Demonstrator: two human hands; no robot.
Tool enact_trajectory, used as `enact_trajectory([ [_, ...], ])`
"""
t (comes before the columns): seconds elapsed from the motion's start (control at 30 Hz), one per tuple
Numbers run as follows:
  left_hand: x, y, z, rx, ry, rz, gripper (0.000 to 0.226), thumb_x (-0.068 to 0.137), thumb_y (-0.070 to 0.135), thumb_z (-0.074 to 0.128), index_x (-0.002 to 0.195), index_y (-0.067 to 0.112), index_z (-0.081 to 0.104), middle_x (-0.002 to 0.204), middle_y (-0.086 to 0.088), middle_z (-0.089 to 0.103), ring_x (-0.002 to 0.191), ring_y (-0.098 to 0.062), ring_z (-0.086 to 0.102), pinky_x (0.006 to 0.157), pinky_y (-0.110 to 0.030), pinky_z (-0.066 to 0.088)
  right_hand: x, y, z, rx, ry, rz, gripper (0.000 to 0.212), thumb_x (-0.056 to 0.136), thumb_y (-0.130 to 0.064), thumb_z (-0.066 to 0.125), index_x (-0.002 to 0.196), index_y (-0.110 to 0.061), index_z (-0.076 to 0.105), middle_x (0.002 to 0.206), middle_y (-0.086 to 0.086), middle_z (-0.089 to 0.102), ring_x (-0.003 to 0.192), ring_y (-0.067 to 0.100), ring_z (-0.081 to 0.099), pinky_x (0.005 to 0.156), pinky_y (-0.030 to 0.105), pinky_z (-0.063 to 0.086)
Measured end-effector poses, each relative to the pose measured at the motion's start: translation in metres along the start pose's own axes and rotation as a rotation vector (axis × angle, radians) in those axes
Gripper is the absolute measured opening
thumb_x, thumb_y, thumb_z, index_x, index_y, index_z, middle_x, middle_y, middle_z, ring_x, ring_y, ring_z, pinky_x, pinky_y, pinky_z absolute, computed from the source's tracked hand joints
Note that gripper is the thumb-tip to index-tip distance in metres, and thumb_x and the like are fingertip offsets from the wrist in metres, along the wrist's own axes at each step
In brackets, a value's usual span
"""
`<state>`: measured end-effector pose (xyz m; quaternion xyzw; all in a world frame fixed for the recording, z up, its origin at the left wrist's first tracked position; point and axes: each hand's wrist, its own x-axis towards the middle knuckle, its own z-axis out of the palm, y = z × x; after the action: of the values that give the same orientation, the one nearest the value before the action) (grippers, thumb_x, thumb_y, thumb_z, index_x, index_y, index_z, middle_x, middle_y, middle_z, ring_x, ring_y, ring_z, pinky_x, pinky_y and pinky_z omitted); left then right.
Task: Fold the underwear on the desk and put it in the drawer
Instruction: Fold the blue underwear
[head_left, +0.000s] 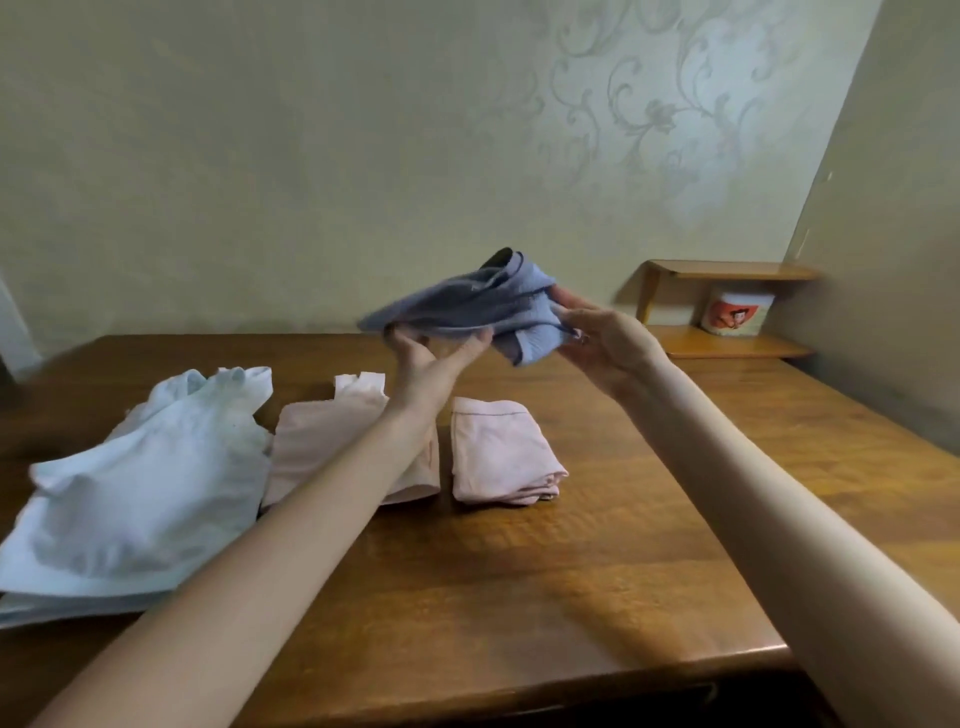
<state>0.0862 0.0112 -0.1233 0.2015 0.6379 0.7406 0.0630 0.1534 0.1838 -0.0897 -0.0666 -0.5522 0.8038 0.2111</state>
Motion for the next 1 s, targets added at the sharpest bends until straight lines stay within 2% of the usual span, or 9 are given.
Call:
enact_trajectory([
  [0.2,0.011,0.007,-0.02,-0.072,0.164,0.23,0.075,0.076,0.001,0.069,0.136,0.023,0.031,0.136,-0.006,0.043,0.12,-0.021,0.05,0.09,-0.028,0.05,-0.034,-0.001,-0.013,-0.096,-0.123,0.102,0.045,0.078,0.006,0.034,0.11,-0.014,0.059,0.102,0.008,0.06,0.089,0.02,0.059,0.073,0.03,0.048],
  [0.27,0.007,0.009,-0.021,0.026,0.043,0.175,0.035,0.083,-0.009,0.053,0.102,0.02,0.06,0.104,-0.001,0.063,0.105,-0.024,0.058,0.072,-0.017,0.049,-0.042,-0.001,-0.017,-0.131,-0.242,0.124,0.055,0.073,0.001,0.036,0.121,-0.017,0.057,0.111,0.011,0.06,0.097,0.023,0.058,0.079,0.033,0.045],
  [0.33,-0.002,0.011,-0.019,0.064,-0.009,0.162,0.039,0.083,-0.009,0.042,0.075,0.024,0.061,0.08,0.003,0.062,0.082,-0.016,0.058,0.063,-0.016,0.045,-0.046,0.0,-0.016,-0.293,-0.286,0.134,0.052,0.076,-0.007,0.047,0.126,-0.021,0.057,0.12,0.012,0.059,0.106,0.027,0.057,0.086,0.037,0.045],
  [0.47,-0.01,0.031,-0.011,0.044,0.172,0.099,0.017,0.087,0.01,0.05,0.078,0.017,0.063,0.081,-0.001,0.062,0.076,-0.015,0.057,0.068,-0.026,0.044,-0.052,0.005,0.001,-0.992,0.101,-0.264,0.028,0.081,-0.027,0.071,0.106,-0.018,0.063,0.095,0.004,0.064,0.081,0.017,0.06,0.067,0.028,0.047],
  [0.53,-0.018,0.041,-0.006,0.099,0.074,0.143,0.008,0.085,0.014,0.057,0.084,0.015,0.065,0.083,-0.001,0.064,0.083,-0.018,0.059,0.071,-0.027,0.046,-0.063,0.001,0.019,-0.848,0.039,-0.264,0.041,0.082,-0.047,0.065,0.105,-0.014,0.064,0.094,0.005,0.067,0.075,0.016,0.063,0.061,0.027,0.052],
  [0.67,-0.04,0.053,0.001,0.441,-0.673,0.283,0.032,0.08,0.028,0.068,0.111,0.023,0.063,0.116,0.003,0.063,0.109,-0.007,0.059,0.095,-0.022,0.046,-0.078,-0.01,0.043,-0.536,-0.197,-0.055,0.041,0.08,-0.048,0.061,0.103,-0.014,0.064,0.089,0.002,0.071,0.083,0.016,0.069,0.067,0.029,0.057],
  [0.83,-0.031,0.058,-0.006,0.242,-0.246,0.506,0.038,0.072,0.033,0.066,0.106,0.028,0.053,0.125,0.003,0.056,0.115,-0.006,0.051,0.092,-0.02,0.041,-0.073,-0.033,0.037,-0.41,0.04,-0.192,0.01,0.088,-0.018,0.064,0.088,-0.009,0.067,0.081,0.006,0.069,0.082,0.016,0.065,0.065,0.022,0.052],
  [0.9,-0.026,0.054,-0.01,0.306,-0.386,0.382,0.069,0.064,0.04,0.074,0.123,0.027,0.041,0.134,0.004,0.048,0.125,-0.004,0.043,0.098,-0.019,0.04,-0.076,-0.044,0.038,-0.393,-0.065,-0.203,0.01,0.089,-0.018,0.062,0.084,-0.012,0.067,0.073,0.003,0.071,0.077,0.013,0.067,0.064,0.021,0.054],
  [1.0,-0.031,0.054,-0.016,0.373,-0.658,0.165,0.048,0.071,0.023,0.074,0.116,0.014,0.06,0.116,-0.002,0.067,0.109,-0.01,0.061,0.089,-0.024,0.05,-0.077,-0.059,0.036,-0.37,-0.038,-0.293,0.011,0.089,-0.017,0.062,0.093,-0.009,0.068,0.083,0.01,0.072,0.082,0.018,0.069,0.069,0.027,0.056],
])
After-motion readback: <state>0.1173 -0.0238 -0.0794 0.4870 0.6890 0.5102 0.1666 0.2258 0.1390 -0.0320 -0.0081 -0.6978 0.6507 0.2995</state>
